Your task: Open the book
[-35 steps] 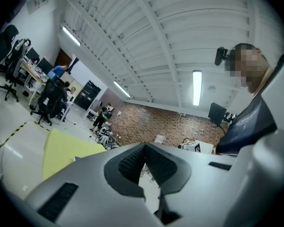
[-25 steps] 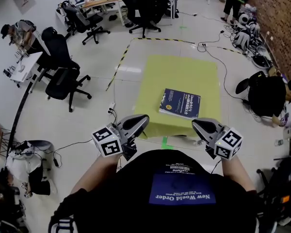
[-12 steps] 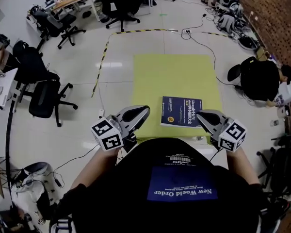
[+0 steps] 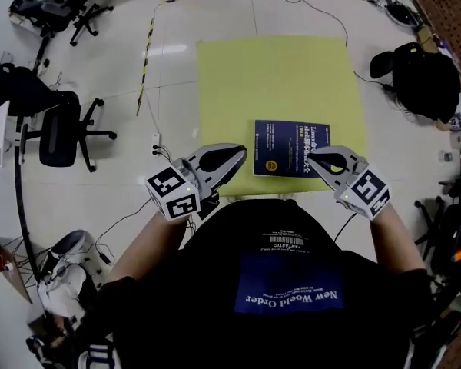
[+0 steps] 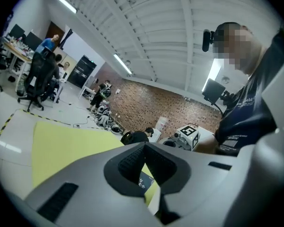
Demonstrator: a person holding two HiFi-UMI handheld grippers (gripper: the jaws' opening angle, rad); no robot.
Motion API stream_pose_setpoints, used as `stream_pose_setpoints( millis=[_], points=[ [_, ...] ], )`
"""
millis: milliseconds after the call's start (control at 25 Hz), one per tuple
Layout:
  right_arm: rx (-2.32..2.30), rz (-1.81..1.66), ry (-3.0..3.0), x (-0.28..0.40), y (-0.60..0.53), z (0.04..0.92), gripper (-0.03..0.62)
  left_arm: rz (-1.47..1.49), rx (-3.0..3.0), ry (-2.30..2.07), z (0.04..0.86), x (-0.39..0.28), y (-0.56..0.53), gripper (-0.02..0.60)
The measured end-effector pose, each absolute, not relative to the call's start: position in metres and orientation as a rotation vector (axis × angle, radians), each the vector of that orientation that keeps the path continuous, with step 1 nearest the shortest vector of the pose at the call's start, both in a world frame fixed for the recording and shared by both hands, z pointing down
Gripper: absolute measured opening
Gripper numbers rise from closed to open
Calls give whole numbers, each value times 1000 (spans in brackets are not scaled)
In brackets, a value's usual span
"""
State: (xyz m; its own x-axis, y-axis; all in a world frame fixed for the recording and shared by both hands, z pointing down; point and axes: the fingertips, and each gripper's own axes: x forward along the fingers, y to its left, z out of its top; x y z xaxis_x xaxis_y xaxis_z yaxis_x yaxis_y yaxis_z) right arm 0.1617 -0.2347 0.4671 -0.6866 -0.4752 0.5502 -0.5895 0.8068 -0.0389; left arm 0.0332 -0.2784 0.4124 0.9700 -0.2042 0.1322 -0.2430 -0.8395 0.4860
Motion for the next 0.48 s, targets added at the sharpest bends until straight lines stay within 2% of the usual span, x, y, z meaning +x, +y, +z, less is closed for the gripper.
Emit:
stream_pose_setpoints(
  millis=[120,160,200,360,480],
  points=[
    [611,263,-2404,155,-237,512,-14,115,2525,-367,439,51,-277,6],
    [541,248,-2394,150,-236,528,85,113,2498,-373,446,55,-276,7],
    [475,229,-2376,144,-233,544,131,115,2473,-378,453,59,-275,6],
    [292,66,-2230,128,-219,607,204,136,2403,-380,479,60,-274,6],
    [258,-85,-2123,126,-212,643,232,145,2390,-361,490,62,-273,6]
  ],
)
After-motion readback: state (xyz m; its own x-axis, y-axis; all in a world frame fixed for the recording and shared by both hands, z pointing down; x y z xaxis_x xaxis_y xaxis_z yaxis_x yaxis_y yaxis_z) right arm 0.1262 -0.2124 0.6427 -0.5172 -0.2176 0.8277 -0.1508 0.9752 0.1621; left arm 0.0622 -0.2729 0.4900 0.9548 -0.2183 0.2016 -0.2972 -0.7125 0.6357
